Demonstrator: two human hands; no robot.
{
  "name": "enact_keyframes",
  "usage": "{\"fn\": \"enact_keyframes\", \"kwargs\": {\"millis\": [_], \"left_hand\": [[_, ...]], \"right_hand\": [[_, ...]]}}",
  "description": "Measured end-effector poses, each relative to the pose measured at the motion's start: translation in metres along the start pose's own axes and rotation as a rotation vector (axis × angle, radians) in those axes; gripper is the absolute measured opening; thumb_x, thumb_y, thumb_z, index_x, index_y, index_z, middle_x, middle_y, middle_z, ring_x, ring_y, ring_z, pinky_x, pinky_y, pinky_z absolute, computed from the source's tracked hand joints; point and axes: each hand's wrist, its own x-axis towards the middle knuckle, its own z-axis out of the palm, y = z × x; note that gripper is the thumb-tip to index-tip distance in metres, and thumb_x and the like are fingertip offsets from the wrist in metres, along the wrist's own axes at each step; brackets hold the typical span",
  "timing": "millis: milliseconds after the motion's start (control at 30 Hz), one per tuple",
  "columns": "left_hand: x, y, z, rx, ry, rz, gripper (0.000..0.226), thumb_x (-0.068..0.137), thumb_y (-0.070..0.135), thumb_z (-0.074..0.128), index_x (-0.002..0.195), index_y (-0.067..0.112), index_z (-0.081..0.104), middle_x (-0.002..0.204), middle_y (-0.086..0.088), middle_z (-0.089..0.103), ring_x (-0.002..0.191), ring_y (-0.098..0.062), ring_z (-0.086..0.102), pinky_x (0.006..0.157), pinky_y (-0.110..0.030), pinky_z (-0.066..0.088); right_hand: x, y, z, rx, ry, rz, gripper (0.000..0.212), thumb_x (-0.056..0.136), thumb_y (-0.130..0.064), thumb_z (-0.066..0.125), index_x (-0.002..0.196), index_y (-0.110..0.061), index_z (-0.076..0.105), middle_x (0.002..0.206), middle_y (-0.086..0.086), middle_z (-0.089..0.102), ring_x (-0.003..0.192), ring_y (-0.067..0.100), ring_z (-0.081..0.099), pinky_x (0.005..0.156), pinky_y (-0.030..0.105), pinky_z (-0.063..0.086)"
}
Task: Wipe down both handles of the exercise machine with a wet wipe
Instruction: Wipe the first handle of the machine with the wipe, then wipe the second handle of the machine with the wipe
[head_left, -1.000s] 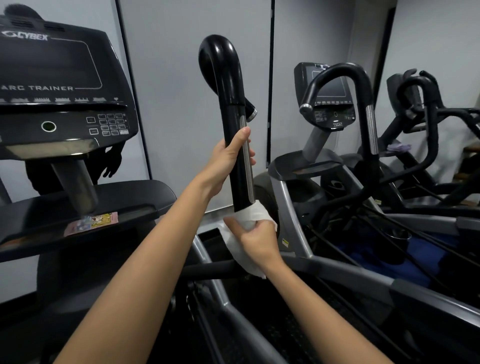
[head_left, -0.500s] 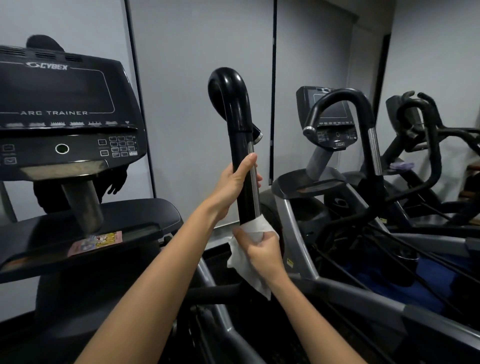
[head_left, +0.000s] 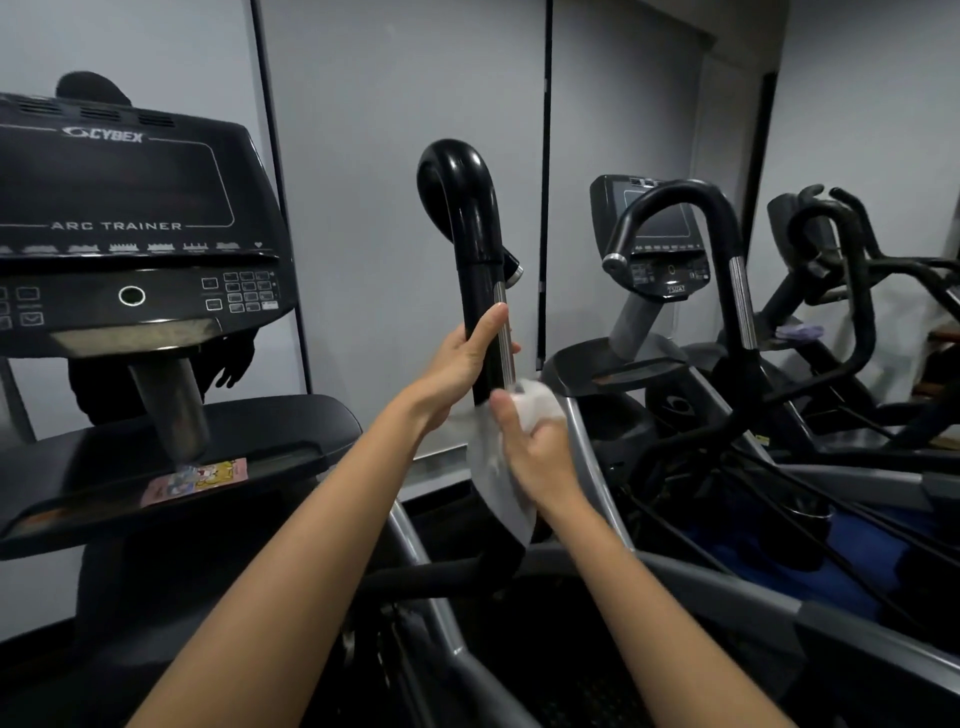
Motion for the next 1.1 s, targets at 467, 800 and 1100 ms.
{"fn": "enact_keyframes", "kwargs": {"millis": [467, 800, 1100], "left_hand": [[-0.014, 0.012, -0.008, 0.162, -0.094, -0.132, 0.07, 0.091, 0.061, 0.033, 0.135, 0.007, 0.04, 0.116, -0.004, 0.063, 0.107, -0.016, 0.06, 0.098, -0.035, 0.044], [-0.11, 0.022, -0.037, 0.064, -0.251, -0.248, 0.051, 0.093, 0.06, 0.029, 0.121, 0.028, 0.057, 0.12, 0.007, 0.064, 0.116, -0.012, 0.059, 0.097, -0.026, 0.048], [-0.231, 0.018, -0.062, 0.009, 0.116, -0.275, 0.022, 0.092, 0.027, 0.055, 0.102, 0.01, 0.064, 0.082, 0.003, 0.068, 0.069, -0.005, 0.063, 0.058, -0.016, 0.051]], "right_hand": [[-0.041, 0.012, -0.004, -0.53, 0.114, 0.1, 0.058, 0.098, -0.044, 0.028, 0.054, -0.012, 0.049, 0.052, 0.001, 0.058, 0.051, 0.012, 0.049, 0.059, 0.029, 0.038], [-0.025, -0.092, -0.027, 0.684, -0.447, 0.413, 0.034, 0.087, -0.023, 0.046, 0.105, -0.003, 0.066, 0.098, 0.011, 0.071, 0.094, 0.022, 0.066, 0.09, 0.035, 0.05], [-0.08, -0.1, 0.001, 0.679, -1.031, 0.67, 0.068, 0.079, -0.059, 0.056, 0.119, -0.005, 0.065, 0.119, 0.017, 0.065, 0.115, 0.03, 0.059, 0.105, 0.04, 0.038]]}}
